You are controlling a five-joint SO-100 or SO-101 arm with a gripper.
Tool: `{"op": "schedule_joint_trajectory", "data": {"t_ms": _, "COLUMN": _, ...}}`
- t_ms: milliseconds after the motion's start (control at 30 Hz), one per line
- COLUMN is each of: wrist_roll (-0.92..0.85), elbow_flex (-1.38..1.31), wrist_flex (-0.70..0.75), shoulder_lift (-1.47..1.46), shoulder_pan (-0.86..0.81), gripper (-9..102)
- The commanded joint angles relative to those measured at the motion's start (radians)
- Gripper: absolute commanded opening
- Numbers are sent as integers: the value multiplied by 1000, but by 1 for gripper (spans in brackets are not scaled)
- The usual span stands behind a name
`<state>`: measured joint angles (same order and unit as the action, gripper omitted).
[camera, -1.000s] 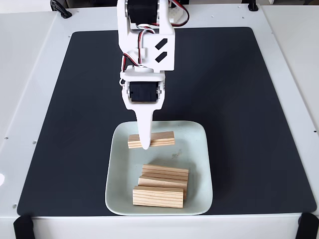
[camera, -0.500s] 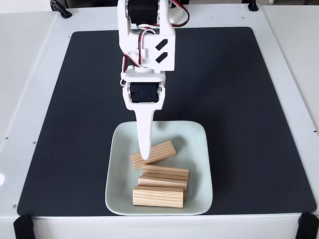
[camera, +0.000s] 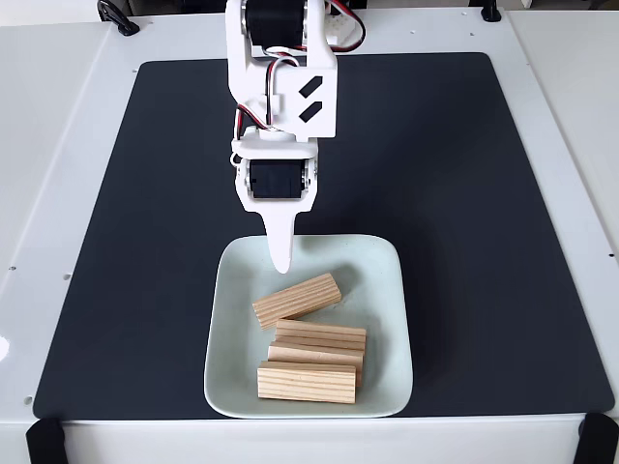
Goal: Pick up the wooden block and place them on the plate.
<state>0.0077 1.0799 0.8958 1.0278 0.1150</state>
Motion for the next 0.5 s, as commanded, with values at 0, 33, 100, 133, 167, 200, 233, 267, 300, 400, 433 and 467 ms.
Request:
{"op": "schedule_joint_trajectory", "data": {"t_ms": 0, "wrist_roll": -5, "elbow_flex": 49, "wrist_flex": -8, "shoulder_lift": 123, "shoulder_pan": 9, "gripper": -1}}
{"op": "schedule_joint_trajectory", "data": {"t_ms": 33, "wrist_roll": -5, "elbow_flex": 75, "wrist_flex": -8, "shoulder_lift": 149, "shoulder_pan": 11, "gripper": 0}}
{"op": "schedule_joint_trajectory", "data": {"t_ms": 100, "wrist_roll": 2, "elbow_flex": 135, "wrist_flex": -9, "shoulder_lift": 215, "shoulder_pan": 11, "gripper": 0}}
{"op": "schedule_joint_trajectory", "data": {"t_ms": 133, "wrist_roll": 6, "elbow_flex": 172, "wrist_flex": -14, "shoulder_lift": 253, "shoulder_pan": 14, "gripper": 0}}
{"op": "schedule_joint_trajectory", "data": {"t_ms": 167, "wrist_roll": 9, "elbow_flex": 215, "wrist_flex": -31, "shoulder_lift": 296, "shoulder_pan": 23, "gripper": 0}}
{"op": "schedule_joint_trajectory", "data": {"t_ms": 200, "wrist_roll": 9, "elbow_flex": 267, "wrist_flex": -55, "shoulder_lift": 345, "shoulder_pan": 28, "gripper": 0}}
{"op": "schedule_joint_trajectory", "data": {"t_ms": 233, "wrist_roll": 9, "elbow_flex": 328, "wrist_flex": -92, "shoulder_lift": 402, "shoulder_pan": 31, "gripper": 0}}
{"op": "schedule_joint_trajectory", "data": {"t_ms": 267, "wrist_roll": 9, "elbow_flex": 399, "wrist_flex": -140, "shoulder_lift": 462, "shoulder_pan": 37, "gripper": 0}}
{"op": "schedule_joint_trajectory", "data": {"t_ms": 300, "wrist_roll": 9, "elbow_flex": 477, "wrist_flex": -195, "shoulder_lift": 526, "shoulder_pan": 37, "gripper": 0}}
{"op": "schedule_joint_trajectory", "data": {"t_ms": 400, "wrist_roll": 3, "elbow_flex": 733, "wrist_flex": -388, "shoulder_lift": 724, "shoulder_pan": 38, "gripper": -1}}
{"op": "schedule_joint_trajectory", "data": {"t_ms": 433, "wrist_roll": -3, "elbow_flex": 818, "wrist_flex": -446, "shoulder_lift": 787, "shoulder_pan": 38, "gripper": -1}}
{"op": "schedule_joint_trajectory", "data": {"t_ms": 467, "wrist_roll": -5, "elbow_flex": 896, "wrist_flex": -500, "shoulder_lift": 853, "shoulder_pan": 38, "gripper": -1}}
